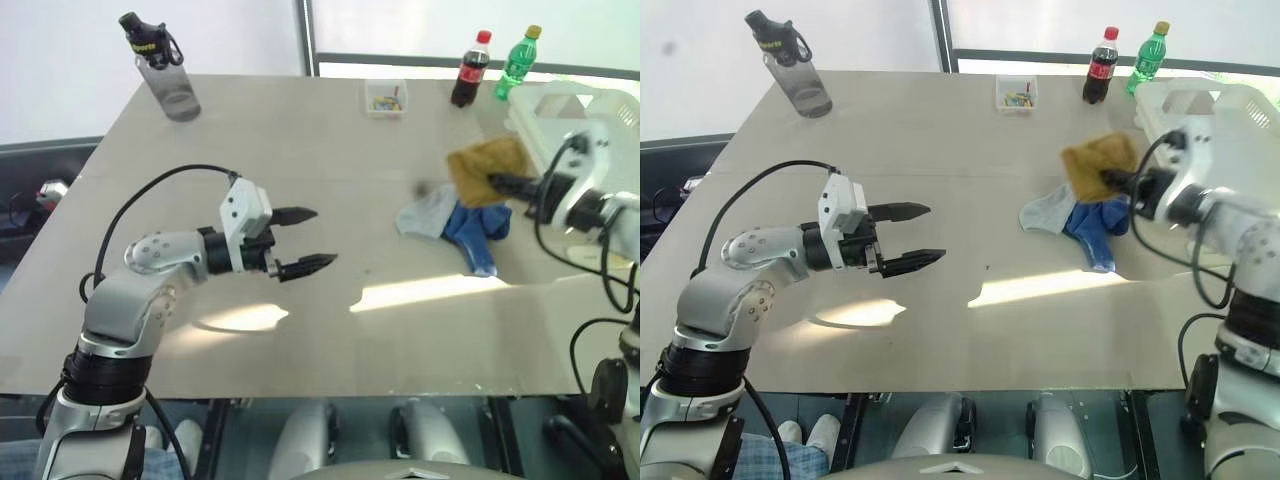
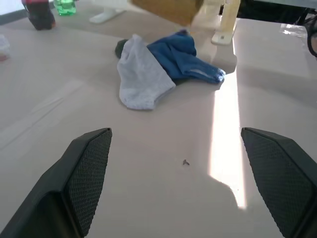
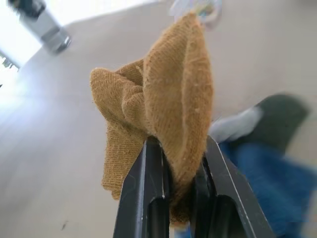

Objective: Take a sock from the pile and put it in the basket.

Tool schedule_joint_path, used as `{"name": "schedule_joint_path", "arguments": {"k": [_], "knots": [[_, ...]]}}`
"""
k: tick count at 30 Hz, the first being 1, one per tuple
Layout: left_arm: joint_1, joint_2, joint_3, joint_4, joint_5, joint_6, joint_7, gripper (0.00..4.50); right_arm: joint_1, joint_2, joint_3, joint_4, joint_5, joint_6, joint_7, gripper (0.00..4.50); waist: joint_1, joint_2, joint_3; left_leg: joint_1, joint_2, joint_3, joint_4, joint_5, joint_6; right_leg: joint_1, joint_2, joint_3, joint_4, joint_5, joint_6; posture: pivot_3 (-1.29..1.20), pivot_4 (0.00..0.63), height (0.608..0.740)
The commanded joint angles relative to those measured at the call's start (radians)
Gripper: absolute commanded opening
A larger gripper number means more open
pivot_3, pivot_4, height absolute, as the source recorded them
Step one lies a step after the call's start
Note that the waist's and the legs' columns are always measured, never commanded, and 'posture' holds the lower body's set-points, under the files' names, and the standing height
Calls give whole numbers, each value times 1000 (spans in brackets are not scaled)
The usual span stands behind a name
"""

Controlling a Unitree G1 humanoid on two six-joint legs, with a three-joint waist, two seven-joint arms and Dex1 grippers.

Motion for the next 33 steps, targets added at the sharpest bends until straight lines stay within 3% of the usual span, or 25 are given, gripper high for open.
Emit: {"name": "schedule_joint_path", "arguments": {"k": [1, 10, 15, 22, 33], "knots": [[-13, 0, 32, -50, -20, -7, 13, 4500, -88, -45, -60, 149, -64, -95, -68, 38, 0, 0, 0, 0, 0, 0, 0, 0, 0, 0, 0, 0, 0, 0, 0, 0, 150, 740], [-5, -6, 50, -79, -43, 6, 42, 4500, -333, -110, -89, 768, -236, -489, -215, 38, -4, 1, 1, -1, 0, 6, -1, 0, 0, -3, 1, 5, 0, 0, 0, 0, 150, 740], [7, -17, 70, -97, -55, -1, 75, 4500, -424, -151, -73, 1006, -284, -641, -226, 38, -4, 1, 1, -2, 1, 9, -2, 0, 0, -7, 1, 7, 0, 0, 0, 0, 150, 740], [4, -43, 91, -104, -63, -18, 111, 4500, -488, -180, -60, 1182, -326, -738, -233, 38, -5, 2, 1, -2, 1, 10, -2, 0, 0, -7, 2, 8, 0, 0, 0, 0, 150, 740], [-3, -100, 109, -99, -68, -94, 121, 4500, -514, -196, -65, 1245, -349, -779, -246, 38, -4, 2, 2, -2, 1, 11, -2, 0, 0, -7, 2, 9, 0, 0, 0, 0, 150, 740]]}}
